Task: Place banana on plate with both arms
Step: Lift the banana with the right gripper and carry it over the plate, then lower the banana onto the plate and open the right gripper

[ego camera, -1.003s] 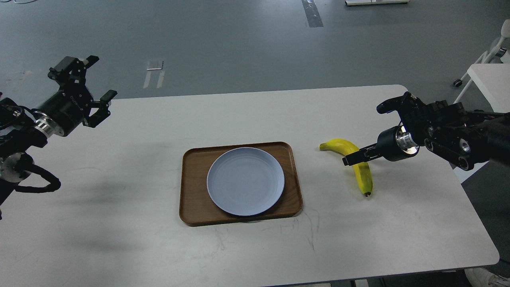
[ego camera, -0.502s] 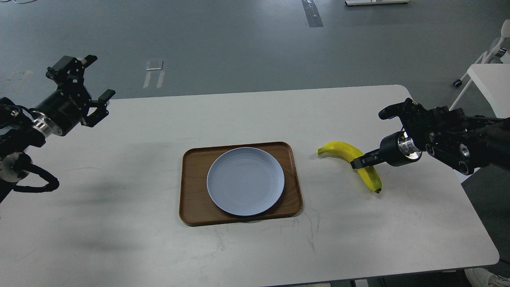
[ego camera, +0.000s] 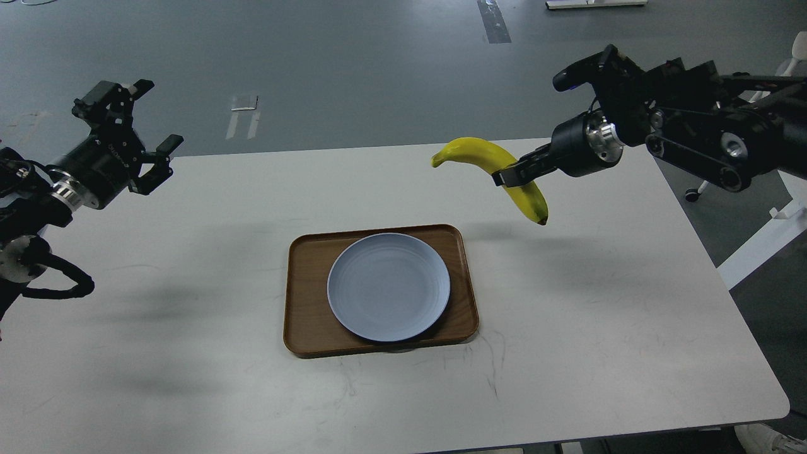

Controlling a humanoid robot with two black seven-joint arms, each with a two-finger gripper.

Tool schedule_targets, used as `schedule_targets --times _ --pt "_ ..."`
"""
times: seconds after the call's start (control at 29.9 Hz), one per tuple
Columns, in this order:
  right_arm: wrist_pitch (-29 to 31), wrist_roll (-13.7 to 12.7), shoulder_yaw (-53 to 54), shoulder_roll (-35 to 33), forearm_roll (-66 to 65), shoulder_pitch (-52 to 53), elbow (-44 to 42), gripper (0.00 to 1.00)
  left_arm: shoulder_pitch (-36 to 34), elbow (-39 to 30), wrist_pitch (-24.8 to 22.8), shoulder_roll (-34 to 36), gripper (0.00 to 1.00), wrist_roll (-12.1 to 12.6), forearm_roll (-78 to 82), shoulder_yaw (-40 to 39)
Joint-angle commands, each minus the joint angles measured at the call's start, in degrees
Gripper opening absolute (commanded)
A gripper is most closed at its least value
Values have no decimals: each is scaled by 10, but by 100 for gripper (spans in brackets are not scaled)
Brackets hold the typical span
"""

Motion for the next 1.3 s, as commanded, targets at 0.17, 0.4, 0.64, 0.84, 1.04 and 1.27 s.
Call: schedule_targets --times 0.17,0.4,0.64,0.84,1.04,1.27 --pt "0 0 -47 159 0 7 -21 0 -2 0 0 2 100 0 0 0" --pt "0 0 -58 197 0 -24 -38 5 -2 0 0 1 100 0 0 1" --pt "0 0 -59 197 9 -61 -67 11 -3 0 0 3 100 0 0 0" --pt "0 0 -60 197 47 -66 -74 32 -3 0 0 4 100 0 0 1" --pt "0 0 -60 197 49 -68 -75 59 -3 -1 0 4 100 0 0 1" --pt "0 0 -55 197 100 -50 -83 98 -3 -1 0 3 100 0 0 0"
